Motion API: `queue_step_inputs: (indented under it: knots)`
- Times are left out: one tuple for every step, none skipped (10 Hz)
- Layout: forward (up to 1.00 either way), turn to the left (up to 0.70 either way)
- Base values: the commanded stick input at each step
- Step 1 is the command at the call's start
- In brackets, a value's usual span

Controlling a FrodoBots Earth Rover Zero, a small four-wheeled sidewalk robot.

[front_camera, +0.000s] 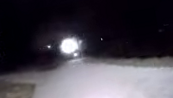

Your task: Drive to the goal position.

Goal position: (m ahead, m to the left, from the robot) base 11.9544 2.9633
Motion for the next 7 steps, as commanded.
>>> queue_step_inputs:
  knots:
    - [0.00,0.00]
    - [0.34,0.00]
    - [0.70,0.00]
    - [0.70,0.00]
    - [0.70,0.13]
    - [0.70,0.35]
    - [0.70,0.35]
